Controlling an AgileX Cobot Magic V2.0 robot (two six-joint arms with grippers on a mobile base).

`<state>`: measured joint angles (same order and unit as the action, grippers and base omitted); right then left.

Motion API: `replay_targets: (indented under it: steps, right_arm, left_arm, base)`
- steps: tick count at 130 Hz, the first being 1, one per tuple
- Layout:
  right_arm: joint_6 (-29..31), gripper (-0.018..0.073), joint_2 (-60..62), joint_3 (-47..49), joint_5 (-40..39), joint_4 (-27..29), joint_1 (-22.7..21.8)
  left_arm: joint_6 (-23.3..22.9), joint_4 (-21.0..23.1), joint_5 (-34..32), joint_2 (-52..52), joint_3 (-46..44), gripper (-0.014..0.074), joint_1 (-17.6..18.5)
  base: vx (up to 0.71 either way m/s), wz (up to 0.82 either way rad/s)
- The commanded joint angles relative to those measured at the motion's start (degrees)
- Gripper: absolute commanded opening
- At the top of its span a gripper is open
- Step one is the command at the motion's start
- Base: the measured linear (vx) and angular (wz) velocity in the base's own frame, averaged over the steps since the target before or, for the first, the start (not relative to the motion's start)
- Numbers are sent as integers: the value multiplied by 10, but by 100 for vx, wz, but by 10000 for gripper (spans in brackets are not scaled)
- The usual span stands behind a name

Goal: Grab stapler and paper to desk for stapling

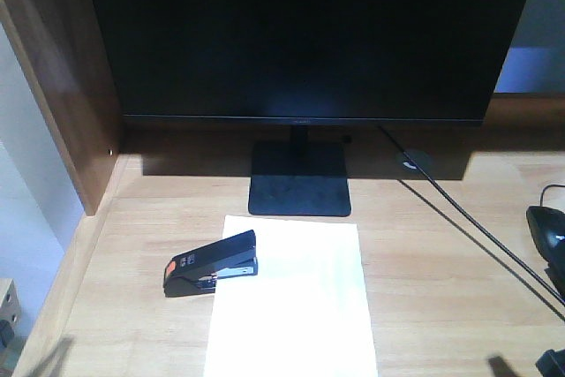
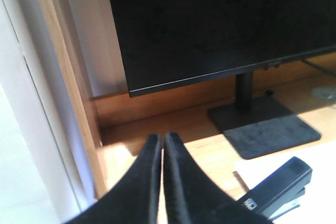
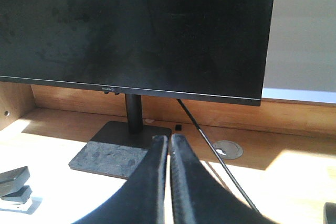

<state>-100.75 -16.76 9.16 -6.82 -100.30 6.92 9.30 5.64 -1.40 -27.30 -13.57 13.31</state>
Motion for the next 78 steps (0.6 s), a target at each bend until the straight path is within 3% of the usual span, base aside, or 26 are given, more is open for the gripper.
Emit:
replay_targets:
  steps: [1, 17, 48, 78]
  right_arm:
    - [4, -6, -3, 17, 12, -27, 1]
    - [4, -6, -3, 17, 12, -27, 1]
    - [4, -6, -3, 17, 12, -27, 1]
    - [4, -6, -3, 17, 12, -27, 1]
  left_arm:
    - [-79, -50, -45, -1, -15, -6, -15]
    - [-98, -61, -33, 11, -14, -6, -42]
    - [-97, -53, 112, 138, -8, -6, -103]
    - [-97, -25, 84, 254, 90, -6, -149]
  base:
    - [0, 0]
    - [0, 0]
    - [0, 0]
    - [0, 0]
